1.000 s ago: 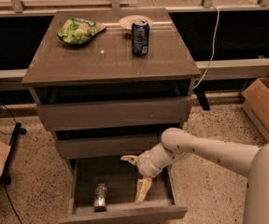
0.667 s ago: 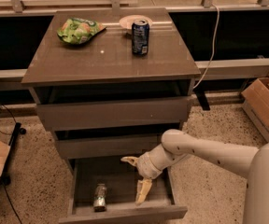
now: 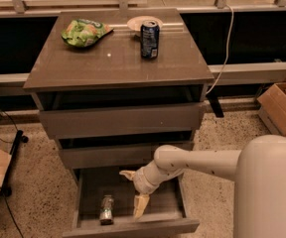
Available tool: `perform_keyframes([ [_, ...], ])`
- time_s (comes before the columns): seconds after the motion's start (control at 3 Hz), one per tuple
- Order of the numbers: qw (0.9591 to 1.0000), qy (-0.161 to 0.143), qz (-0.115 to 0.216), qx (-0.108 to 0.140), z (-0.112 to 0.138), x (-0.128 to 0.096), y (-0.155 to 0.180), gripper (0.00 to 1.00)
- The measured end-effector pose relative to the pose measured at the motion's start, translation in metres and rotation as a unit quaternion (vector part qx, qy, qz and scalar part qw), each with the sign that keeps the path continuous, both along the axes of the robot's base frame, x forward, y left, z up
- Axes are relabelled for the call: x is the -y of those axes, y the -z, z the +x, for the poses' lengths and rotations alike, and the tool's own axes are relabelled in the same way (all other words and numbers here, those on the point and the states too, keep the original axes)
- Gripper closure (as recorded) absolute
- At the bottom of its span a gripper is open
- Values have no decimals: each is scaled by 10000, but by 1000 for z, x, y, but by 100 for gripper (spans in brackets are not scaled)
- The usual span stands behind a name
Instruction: Pick 7up can from bottom drawer and place on counter
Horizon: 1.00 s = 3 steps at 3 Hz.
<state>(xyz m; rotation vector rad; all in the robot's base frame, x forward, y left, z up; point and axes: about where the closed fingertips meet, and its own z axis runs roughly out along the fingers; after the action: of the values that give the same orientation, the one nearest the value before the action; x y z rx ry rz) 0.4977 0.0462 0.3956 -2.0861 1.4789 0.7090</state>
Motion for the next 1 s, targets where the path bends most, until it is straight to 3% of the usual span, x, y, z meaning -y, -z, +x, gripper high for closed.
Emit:
perform_keyframes([
  [0.33, 9986, 170, 361, 360, 22, -20, 27, 0],
  [1.0, 9986, 161, 390, 326, 19, -23, 37, 0],
])
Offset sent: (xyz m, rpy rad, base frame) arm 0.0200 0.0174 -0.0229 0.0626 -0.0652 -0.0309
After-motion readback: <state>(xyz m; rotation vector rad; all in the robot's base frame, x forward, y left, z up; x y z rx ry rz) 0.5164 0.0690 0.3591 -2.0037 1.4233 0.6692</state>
